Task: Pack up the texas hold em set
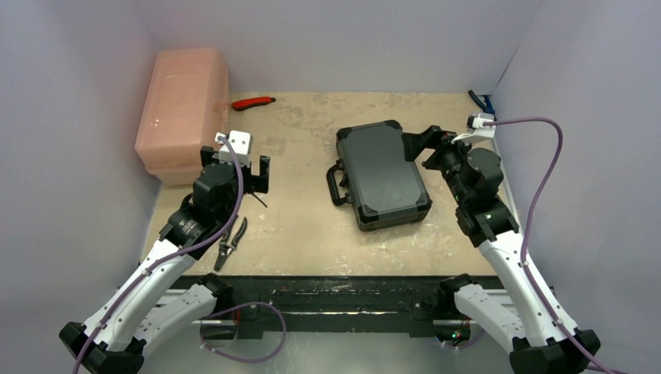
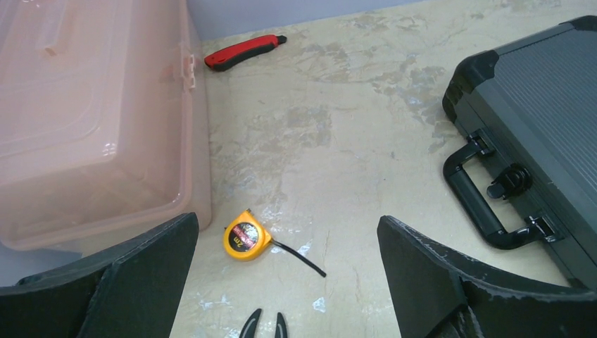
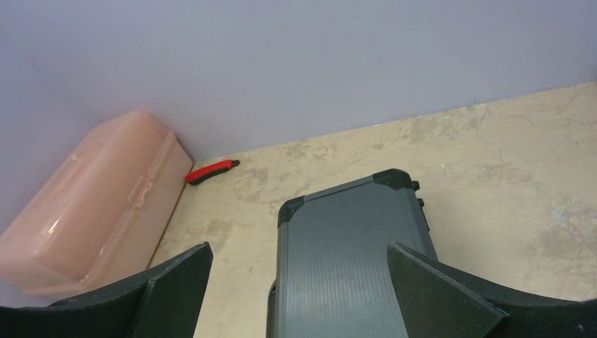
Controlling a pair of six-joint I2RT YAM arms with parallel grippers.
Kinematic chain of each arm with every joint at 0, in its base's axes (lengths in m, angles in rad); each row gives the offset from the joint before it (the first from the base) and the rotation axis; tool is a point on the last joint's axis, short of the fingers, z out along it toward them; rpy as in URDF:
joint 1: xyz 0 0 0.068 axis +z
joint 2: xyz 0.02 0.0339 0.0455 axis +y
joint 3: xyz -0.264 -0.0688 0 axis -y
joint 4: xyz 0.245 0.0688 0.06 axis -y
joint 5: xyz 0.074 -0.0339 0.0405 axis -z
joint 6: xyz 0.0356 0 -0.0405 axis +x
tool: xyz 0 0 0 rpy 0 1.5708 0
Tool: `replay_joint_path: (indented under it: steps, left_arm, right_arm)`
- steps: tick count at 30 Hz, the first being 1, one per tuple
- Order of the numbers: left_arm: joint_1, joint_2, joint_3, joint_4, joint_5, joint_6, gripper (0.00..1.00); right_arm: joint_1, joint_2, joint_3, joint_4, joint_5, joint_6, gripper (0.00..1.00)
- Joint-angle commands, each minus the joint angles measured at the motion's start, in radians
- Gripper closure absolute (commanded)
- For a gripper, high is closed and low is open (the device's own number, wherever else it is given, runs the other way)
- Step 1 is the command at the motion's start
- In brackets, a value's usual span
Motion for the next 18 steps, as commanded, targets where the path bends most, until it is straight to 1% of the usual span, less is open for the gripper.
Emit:
replay_joint_path:
  steps: [1,14,18]
  left_arm:
    - [0.005,0.027,0.009,0.05,-0.011,0.036,0.0]
    - [0.004,0.035,0.005,0.055,-0.006,0.042,0.0]
    - [0.004,0.037,0.003,0.064,-0.01,0.05,0.0]
  right_arm:
    - [0.002,-0.014,-0.028,0.04,0.038,0.032,0.01]
    - [0.002,0.007,-0.039,0.036,0.038,0.02,0.01]
    - [0.002,-0.014,-0.068,0.06,0.07,0.014,0.01]
